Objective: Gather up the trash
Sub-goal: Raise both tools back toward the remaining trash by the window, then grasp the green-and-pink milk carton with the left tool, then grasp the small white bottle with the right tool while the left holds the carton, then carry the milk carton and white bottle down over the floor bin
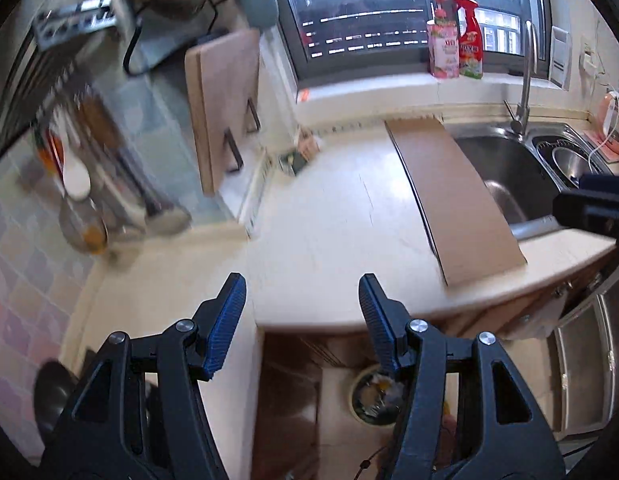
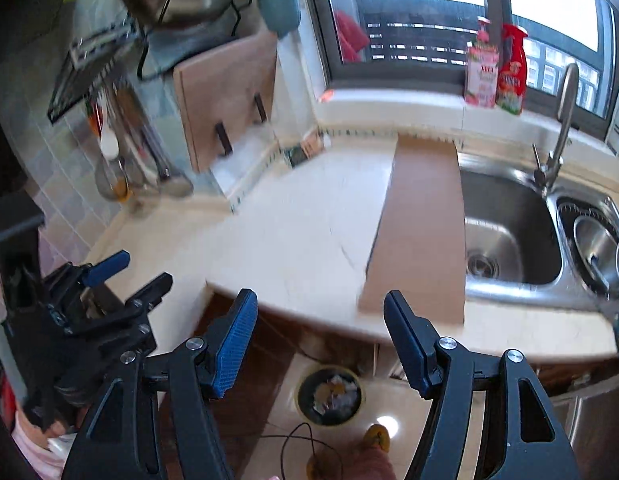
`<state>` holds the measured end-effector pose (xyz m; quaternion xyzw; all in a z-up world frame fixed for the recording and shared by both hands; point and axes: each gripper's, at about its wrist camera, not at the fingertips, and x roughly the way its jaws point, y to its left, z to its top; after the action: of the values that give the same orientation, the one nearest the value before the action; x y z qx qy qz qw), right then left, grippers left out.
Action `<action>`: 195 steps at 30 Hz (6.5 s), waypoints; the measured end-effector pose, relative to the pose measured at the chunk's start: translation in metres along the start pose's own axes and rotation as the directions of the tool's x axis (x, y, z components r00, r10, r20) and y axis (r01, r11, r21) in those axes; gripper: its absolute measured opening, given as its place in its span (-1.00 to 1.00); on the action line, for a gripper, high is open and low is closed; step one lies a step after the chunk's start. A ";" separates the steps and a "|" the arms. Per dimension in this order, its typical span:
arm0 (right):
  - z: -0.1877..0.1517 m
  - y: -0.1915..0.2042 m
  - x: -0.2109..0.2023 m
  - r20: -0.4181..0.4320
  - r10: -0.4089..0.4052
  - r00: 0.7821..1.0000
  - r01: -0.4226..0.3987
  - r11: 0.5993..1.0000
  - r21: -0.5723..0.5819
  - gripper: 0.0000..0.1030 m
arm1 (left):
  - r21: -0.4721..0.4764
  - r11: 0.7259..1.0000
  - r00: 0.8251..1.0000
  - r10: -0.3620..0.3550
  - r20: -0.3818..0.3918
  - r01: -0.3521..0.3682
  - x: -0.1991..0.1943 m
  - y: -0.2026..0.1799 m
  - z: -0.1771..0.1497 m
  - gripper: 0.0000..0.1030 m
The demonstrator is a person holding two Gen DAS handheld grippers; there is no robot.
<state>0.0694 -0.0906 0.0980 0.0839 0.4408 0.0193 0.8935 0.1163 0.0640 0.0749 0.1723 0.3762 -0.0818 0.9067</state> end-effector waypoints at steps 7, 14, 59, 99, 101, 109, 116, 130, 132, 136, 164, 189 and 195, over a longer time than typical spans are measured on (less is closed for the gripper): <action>0.123 -0.027 0.025 0.000 0.040 0.999 -0.040 0.999 -0.014 0.30 | 0.033 0.998 0.998 0.058 0.011 -0.058 0.046 0.008 0.093 0.09; 0.254 -0.064 0.127 -0.063 0.086 0.994 -0.088 0.996 -0.020 0.30 | 0.030 0.995 0.992 0.093 -0.081 -0.091 0.152 0.006 0.195 0.09; 0.372 -0.175 0.652 -0.316 0.356 0.879 -0.283 0.925 0.253 0.18 | 0.156 0.984 0.908 0.142 -0.395 -0.086 0.588 -0.026 0.231 0.09; 0.385 -0.139 0.685 -0.264 0.386 0.884 -0.328 0.914 0.240 0.09 | -0.234 0.959 0.904 0.045 -0.426 -0.158 0.523 0.012 0.245 -0.51; 0.389 -0.130 0.693 -0.285 0.382 0.879 -0.333 0.921 0.204 0.09 | -0.247 0.953 0.904 0.056 -0.424 -0.174 0.525 0.012 0.246 -0.51; 0.391 -0.093 0.710 -0.372 0.375 0.849 -0.397 0.918 0.019 0.08 | -0.298 0.939 0.904 0.032 -0.427 -0.174 0.537 0.016 0.239 -0.51; 0.378 -0.070 0.709 -0.419 0.280 0.864 -0.380 0.908 -0.176 -0.11 | -0.298 0.938 0.904 0.034 -0.426 -0.175 0.537 0.020 0.239 -0.51; 0.334 -0.098 0.647 -0.420 0.265 0.868 -0.345 0.930 -0.125 -0.51 | -0.280 0.951 0.907 -0.001 -0.422 -0.130 0.512 0.006 0.225 -0.51; 0.326 -0.108 0.629 -0.417 0.266 0.869 -0.334 0.937 -0.100 -0.52 | -0.274 0.955 0.911 -0.011 -0.412 -0.112 0.496 0.002 0.221 -0.51; 0.304 -0.113 0.593 -0.412 0.266 0.872 -0.311 0.949 -0.046 -0.53 | -0.268 0.961 0.919 -0.045 -0.392 -0.067 0.463 -0.004 0.209 -0.51; -0.012 -0.038 0.218 -0.221 0.222 0.950 -0.194 0.971 0.141 -0.53 | -0.154 0.942 0.912 -0.327 -0.248 0.296 0.156 -0.030 0.005 -0.51; -0.063 -0.041 0.125 -0.176 0.229 0.958 -0.203 0.967 0.151 -0.53 | -0.287 0.900 0.913 -0.379 -0.149 0.327 0.074 -0.045 -0.020 -0.51; -0.031 -0.061 0.087 -0.107 0.239 0.965 -0.225 0.965 0.131 -0.53 | -0.307 0.878 0.908 -0.409 -0.087 0.366 0.050 -0.059 0.010 -0.51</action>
<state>0.0956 -0.1375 0.0004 0.1864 0.4823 0.1030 0.8498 0.1415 0.0047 0.0306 -0.0328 0.4776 -0.1941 0.8562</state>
